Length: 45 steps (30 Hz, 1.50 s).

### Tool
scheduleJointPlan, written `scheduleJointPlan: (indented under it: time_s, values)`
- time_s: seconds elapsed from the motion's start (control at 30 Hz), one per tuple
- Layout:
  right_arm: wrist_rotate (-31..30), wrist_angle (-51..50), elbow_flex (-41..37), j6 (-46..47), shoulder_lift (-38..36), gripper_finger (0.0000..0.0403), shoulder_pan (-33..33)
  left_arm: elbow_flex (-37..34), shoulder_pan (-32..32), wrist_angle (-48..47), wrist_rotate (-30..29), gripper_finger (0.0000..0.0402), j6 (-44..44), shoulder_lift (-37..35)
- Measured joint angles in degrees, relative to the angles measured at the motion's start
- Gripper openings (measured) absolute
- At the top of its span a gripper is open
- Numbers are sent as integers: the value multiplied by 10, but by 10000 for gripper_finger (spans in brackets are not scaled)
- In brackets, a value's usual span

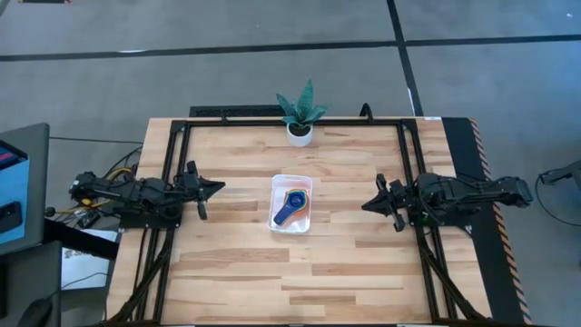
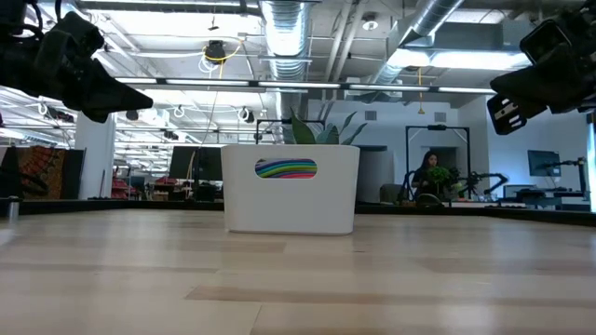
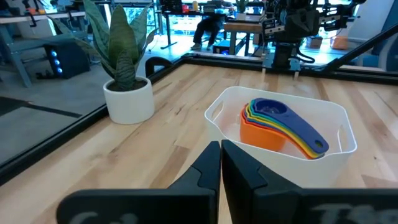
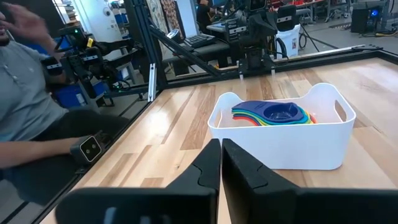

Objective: Nest measuring cups in basket
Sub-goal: Return to Home Position

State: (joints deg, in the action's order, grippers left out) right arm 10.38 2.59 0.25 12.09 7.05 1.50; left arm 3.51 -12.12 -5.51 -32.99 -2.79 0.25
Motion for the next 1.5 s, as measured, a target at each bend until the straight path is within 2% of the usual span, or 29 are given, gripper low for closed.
scheduleJointPlan:
  time_s: [0.43,0.87,1.5]
  values:
    - [0,0,0,0,0,27,0,0,0,0,0,2,0,0]
    - [0,0,0,0,0,38,0,0,0,0,0,2,0,0]
    - [0,0,0,0,0,26,0,0,-1,0,0,2,0,13]
